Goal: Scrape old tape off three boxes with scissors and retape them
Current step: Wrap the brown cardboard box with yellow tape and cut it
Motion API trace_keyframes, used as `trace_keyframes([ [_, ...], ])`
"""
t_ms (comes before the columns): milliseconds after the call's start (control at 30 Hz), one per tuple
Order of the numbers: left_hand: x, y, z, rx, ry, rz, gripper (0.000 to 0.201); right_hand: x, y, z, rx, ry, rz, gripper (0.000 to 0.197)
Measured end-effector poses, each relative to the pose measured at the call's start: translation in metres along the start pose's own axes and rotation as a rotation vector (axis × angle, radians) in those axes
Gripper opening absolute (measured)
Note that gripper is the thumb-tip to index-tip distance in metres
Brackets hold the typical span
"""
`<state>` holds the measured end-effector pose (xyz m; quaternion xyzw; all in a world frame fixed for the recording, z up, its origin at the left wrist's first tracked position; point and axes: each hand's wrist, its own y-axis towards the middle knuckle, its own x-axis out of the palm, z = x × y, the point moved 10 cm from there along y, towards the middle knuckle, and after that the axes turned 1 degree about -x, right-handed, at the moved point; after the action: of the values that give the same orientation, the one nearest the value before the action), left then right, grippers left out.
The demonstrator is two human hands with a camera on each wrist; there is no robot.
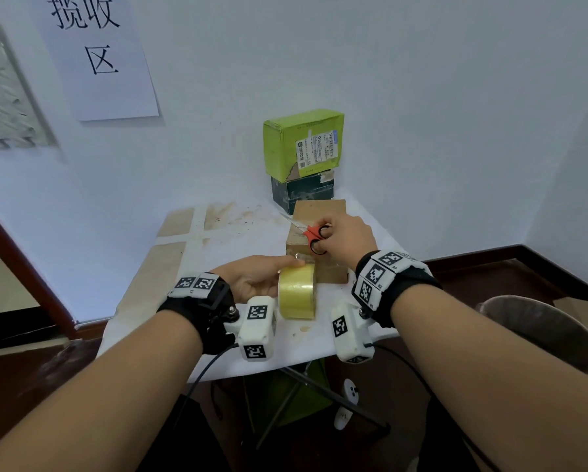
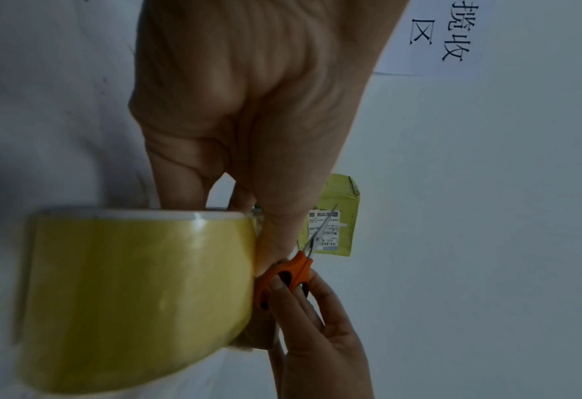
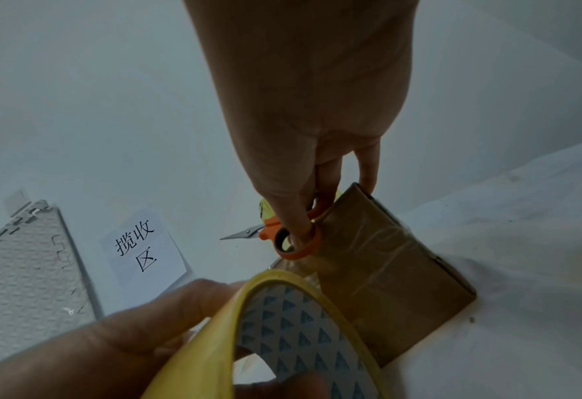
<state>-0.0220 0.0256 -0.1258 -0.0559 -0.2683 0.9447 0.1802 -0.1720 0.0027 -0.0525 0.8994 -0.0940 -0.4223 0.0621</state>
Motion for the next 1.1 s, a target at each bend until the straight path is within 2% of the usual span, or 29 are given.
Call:
trace_keyframes([
  [100,0.006,-0.002,0.002,0.025,0.004,0.003,0.015,0.000,0.000,0.000,0.006,-0.005,0.001,0.031],
  [300,-0.001,0.001,0.001,0.018,-0.019,0.063,0.026,0.000,-0.001,0.002,0.005,0.003,0.004,0.031],
  [400,0.002,0.001,0.000,0.011,-0.068,0.037,0.025,0.000,-0.001,0.002,0.004,0.014,0.008,0.031],
  [500,0.005,0.003,0.000,0.025,-0.133,0.020,0.034,-0.001,-0.001,0.001,-0.001,-0.005,0.002,0.032],
  [667,0.009,0.008,0.001,0.040,-0.208,-0.006,0.024,0.000,0.000,0.000,-0.020,0.007,-0.039,0.034],
  [767,0.009,0.009,0.002,0.049,-0.197,0.015,0.021,-0.005,0.002,-0.002,-0.038,0.136,-0.086,0.032],
  [900,0.008,0.007,0.003,0.062,-0.196,0.044,0.027,-0.034,-0.004,-0.003,-0.032,0.352,-0.054,0.024],
  [967,0.005,0.009,0.002,0.059,-0.192,0.059,0.026,-0.031,-0.012,-0.004,0.015,0.437,-0.205,0.010],
  [1000,0.004,0.009,0.002,0.059,-0.181,0.063,0.026,-0.023,-0.016,-0.003,0.041,0.421,-0.318,0.011],
  [1100,0.004,0.009,0.002,0.064,-0.174,0.065,0.020,0.001,-0.029,0.013,0.156,0.256,-0.637,0.029],
])
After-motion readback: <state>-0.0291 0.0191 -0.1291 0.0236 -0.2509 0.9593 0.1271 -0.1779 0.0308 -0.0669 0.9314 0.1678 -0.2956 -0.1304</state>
